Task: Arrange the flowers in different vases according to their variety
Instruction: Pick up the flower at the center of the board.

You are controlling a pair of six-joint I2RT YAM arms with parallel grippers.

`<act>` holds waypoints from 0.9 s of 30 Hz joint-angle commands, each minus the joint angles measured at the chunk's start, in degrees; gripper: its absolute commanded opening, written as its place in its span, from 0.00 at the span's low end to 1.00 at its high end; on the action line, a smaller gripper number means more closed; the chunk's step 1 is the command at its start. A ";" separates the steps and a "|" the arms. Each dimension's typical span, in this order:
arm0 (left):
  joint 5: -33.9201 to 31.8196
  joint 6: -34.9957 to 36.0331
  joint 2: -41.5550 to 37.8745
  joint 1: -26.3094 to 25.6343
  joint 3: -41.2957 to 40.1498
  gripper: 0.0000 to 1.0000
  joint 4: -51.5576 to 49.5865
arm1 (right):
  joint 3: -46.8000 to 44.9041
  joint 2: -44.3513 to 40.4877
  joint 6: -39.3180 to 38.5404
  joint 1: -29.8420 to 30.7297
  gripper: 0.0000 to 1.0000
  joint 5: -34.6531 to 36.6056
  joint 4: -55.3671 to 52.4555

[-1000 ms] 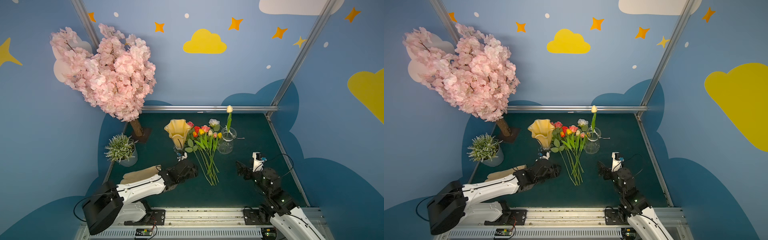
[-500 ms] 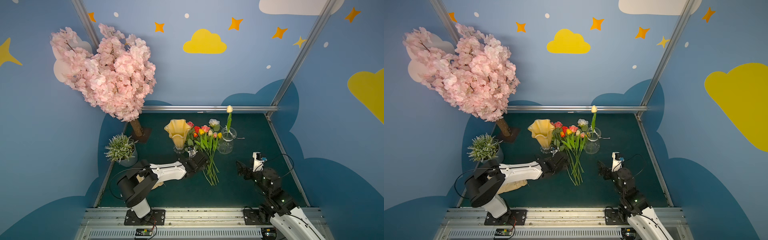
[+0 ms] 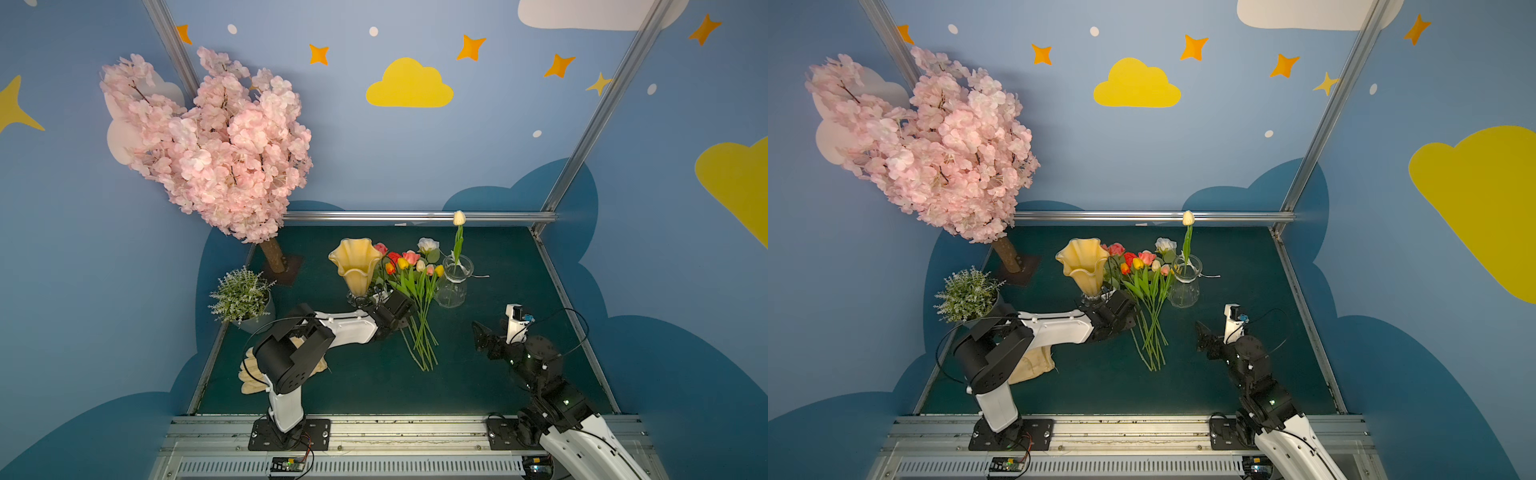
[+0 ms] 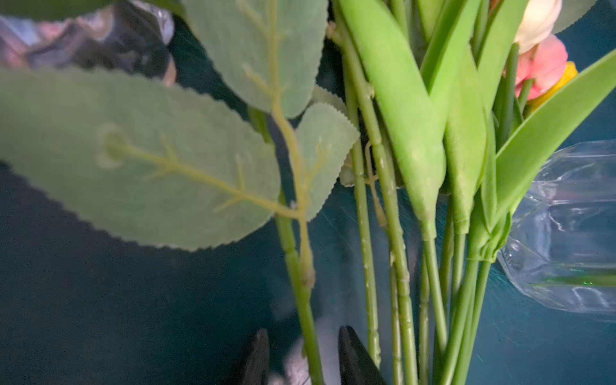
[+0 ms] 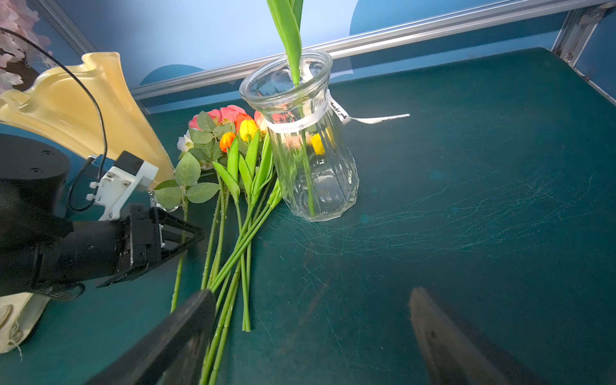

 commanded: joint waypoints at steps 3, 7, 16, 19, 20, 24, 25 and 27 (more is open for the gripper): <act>0.43 0.07 0.84 0.30 0.05 0.27 0.73 | -0.84 -0.76 0.83 -0.06 0.97 0.04 1.96; -0.30 0.96 -0.45 0.33 -0.20 0.15 -0.11 | -0.96 -0.76 0.75 -0.06 0.97 0.17 1.87; -3.04 5.25 -4.66 -0.63 0.49 0.03 -2.23 | -1.10 -0.83 0.59 -0.07 0.97 0.25 2.20; -4.91 7.80 -6.33 -1.80 2.23 0.02 -4.49 | -1.30 -0.31 0.57 -0.01 0.97 0.37 2.57; -5.72 8.72 -6.94 -2.29 2.81 0.02 -5.17 | -1.31 -0.18 0.55 0.01 0.97 0.30 2.65; -9.47 13.47 -9.28 -4.60 5.47 0.03 -8.06 | -1.17 -0.14 0.43 -0.07 0.97 0.65 2.39; -10.48 15.00 -9.90 -5.14 6.15 0.02 -8.76 | -1.18 -0.23 0.37 -0.08 0.97 0.72 2.40; -12.11 18.10 -11.03 -6.05 7.26 0.02 -9.55 | -1.15 -0.26 0.39 -0.04 0.97 0.70 2.34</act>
